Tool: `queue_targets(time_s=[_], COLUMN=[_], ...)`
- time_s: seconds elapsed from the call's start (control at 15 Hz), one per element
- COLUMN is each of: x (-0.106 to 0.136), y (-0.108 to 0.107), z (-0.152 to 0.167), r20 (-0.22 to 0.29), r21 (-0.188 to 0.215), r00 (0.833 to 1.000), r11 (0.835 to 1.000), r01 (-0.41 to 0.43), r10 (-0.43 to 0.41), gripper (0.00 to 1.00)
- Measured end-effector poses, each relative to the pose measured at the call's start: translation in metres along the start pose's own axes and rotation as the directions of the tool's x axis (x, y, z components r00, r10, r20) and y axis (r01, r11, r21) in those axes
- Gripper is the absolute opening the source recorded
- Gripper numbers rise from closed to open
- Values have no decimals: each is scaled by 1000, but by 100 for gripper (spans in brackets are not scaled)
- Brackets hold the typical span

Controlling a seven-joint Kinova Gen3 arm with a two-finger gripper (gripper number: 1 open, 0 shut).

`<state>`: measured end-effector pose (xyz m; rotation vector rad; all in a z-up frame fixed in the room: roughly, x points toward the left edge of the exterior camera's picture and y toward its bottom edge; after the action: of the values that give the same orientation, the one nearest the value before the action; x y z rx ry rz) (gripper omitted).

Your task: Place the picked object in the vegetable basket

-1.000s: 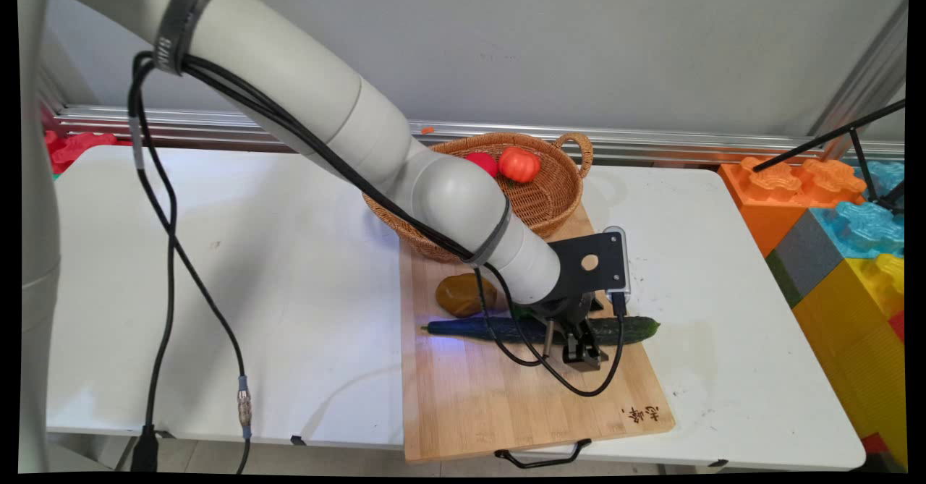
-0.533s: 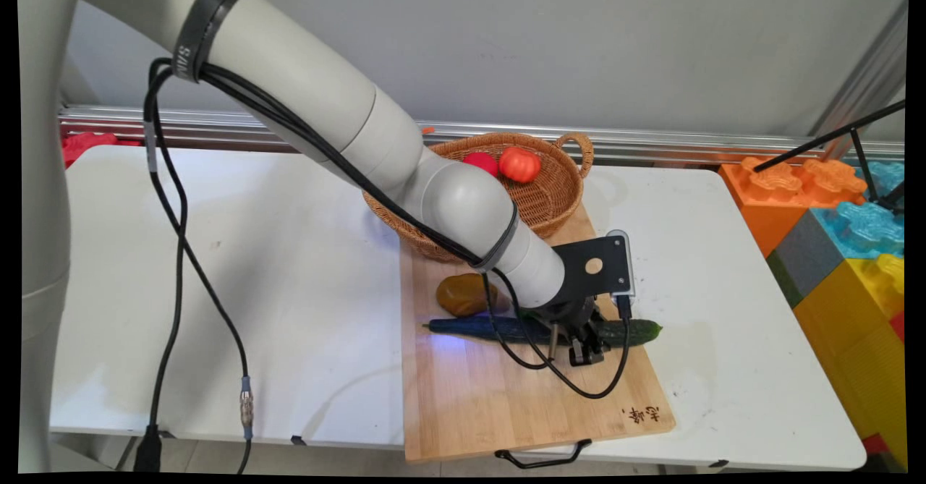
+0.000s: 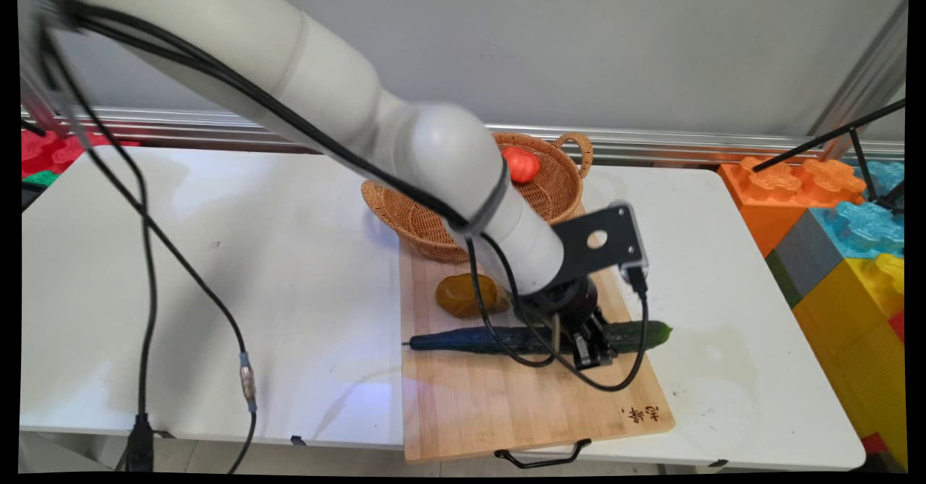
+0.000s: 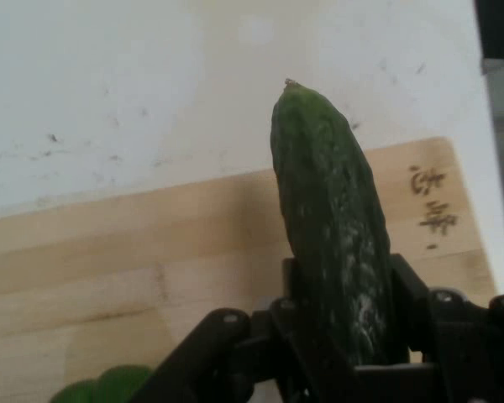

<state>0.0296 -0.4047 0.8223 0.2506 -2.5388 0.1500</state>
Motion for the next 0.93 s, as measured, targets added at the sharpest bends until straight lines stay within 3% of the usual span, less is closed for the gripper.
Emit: queue_targets(time_s=[0.13,0.4,0.67,0.93], x=[13,38,51,45], y=[1,-15,-47,-92], z=[-26,-72,-101,-106], r20=[-3,-15,-14,4], r21=[6,68,153,222], r00=[1000,999,994,989], r11=[1000,997,983,964], r01=[1,-39,-103,-143], r10=[-1,40,106,146], gripper=[0,0,0,0])
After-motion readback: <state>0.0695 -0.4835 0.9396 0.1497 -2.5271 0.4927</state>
